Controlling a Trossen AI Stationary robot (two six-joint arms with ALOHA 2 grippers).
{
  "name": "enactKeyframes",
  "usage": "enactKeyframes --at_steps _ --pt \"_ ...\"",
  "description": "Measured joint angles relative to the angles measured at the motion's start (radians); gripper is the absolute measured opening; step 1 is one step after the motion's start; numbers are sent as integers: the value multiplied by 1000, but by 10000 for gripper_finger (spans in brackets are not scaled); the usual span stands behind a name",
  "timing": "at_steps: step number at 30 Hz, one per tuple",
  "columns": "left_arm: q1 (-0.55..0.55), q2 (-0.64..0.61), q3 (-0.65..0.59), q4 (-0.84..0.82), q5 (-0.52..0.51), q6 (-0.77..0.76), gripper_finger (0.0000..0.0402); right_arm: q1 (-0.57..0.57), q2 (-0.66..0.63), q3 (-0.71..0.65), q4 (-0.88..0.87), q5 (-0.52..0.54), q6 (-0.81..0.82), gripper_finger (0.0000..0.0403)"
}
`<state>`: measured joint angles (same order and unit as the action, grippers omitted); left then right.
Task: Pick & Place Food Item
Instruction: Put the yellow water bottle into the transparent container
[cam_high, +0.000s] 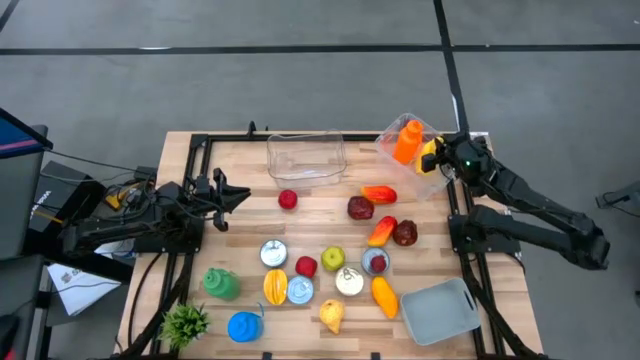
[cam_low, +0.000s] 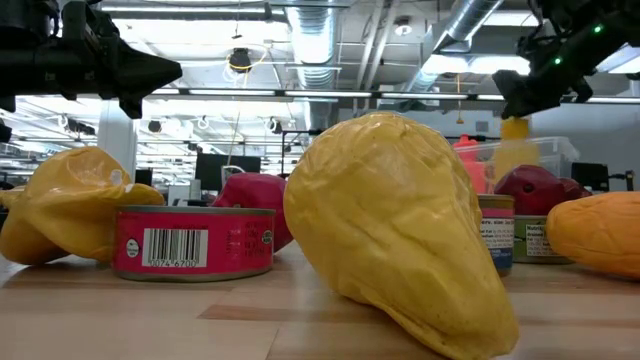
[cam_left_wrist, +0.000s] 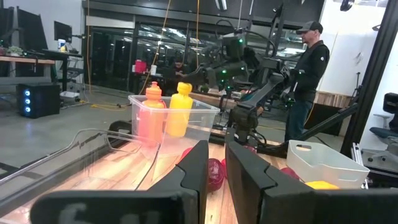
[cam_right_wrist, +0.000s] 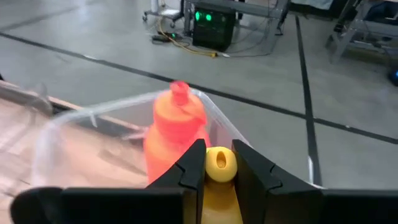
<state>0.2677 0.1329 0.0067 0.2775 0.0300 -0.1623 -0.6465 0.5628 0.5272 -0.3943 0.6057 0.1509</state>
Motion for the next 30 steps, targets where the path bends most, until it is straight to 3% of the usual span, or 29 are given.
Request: enactKeyframes --at_steps 8,15,30 --pt "0 0 0 0 0 0 44 -139 4 -28 55 -157 -4 54" --pt "0 0 0 0 0 0 44 -202 41 -65 79 -199 0 55" --pt "0 0 0 0 0 0 44 -214 105 -65 156 -216 0 57"
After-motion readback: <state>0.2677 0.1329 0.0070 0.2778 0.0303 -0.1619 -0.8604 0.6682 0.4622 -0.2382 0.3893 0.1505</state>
